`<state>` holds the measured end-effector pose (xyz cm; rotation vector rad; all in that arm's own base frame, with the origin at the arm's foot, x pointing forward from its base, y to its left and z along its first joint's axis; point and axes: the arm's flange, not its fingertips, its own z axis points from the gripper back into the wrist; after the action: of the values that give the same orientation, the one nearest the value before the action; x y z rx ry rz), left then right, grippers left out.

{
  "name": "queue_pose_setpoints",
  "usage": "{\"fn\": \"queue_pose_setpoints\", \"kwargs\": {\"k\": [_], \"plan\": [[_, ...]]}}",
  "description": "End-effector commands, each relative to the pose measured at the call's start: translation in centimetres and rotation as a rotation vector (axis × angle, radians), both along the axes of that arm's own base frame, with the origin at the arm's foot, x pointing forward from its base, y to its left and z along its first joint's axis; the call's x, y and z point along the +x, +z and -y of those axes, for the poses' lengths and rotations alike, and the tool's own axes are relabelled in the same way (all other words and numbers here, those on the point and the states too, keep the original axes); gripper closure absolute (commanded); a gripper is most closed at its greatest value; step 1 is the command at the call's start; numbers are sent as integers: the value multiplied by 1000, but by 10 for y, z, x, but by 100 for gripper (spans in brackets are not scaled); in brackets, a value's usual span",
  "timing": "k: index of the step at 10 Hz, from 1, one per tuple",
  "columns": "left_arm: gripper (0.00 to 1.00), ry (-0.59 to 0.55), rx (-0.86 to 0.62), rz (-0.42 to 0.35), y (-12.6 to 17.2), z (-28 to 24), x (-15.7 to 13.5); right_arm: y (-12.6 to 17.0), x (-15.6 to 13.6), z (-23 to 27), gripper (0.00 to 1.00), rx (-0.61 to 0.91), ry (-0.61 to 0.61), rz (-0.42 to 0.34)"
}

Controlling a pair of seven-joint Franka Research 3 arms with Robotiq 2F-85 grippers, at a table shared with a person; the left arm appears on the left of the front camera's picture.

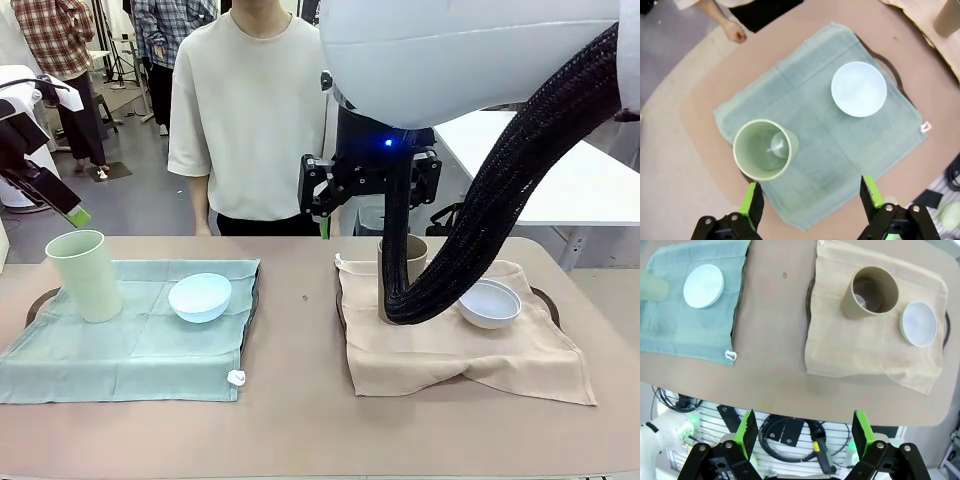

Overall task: Set up a tray with a mat and arrange the tableware.
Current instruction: Place the Picnic Bowl and Reusable plastic cup back onto the Handle tray in front of the human's position.

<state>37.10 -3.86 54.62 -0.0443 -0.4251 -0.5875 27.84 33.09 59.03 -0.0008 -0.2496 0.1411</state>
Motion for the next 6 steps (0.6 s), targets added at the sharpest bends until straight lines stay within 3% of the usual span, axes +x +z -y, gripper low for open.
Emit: {"fn": "queue_pose_setpoints", "kwargs": {"k": [1,2,3,5,6], "plan": [[0,115,-68,-193,5,-15,-11,-14,11,35,0,-33,-22,-30],[0,159,-83,-269,1,-29,-22,-25,14,61,0,-10,-4,-88],[0,194,-71,-286,5,-33,-35,-28,11,79,0,19,-5,-114],[0,234,-74,-274,19,-46,-43,-22,8,121,0,79,-64,-121],[0,250,-168,-250,32,-62,-39,-17,5,152,0,175,-102,-123]]}}
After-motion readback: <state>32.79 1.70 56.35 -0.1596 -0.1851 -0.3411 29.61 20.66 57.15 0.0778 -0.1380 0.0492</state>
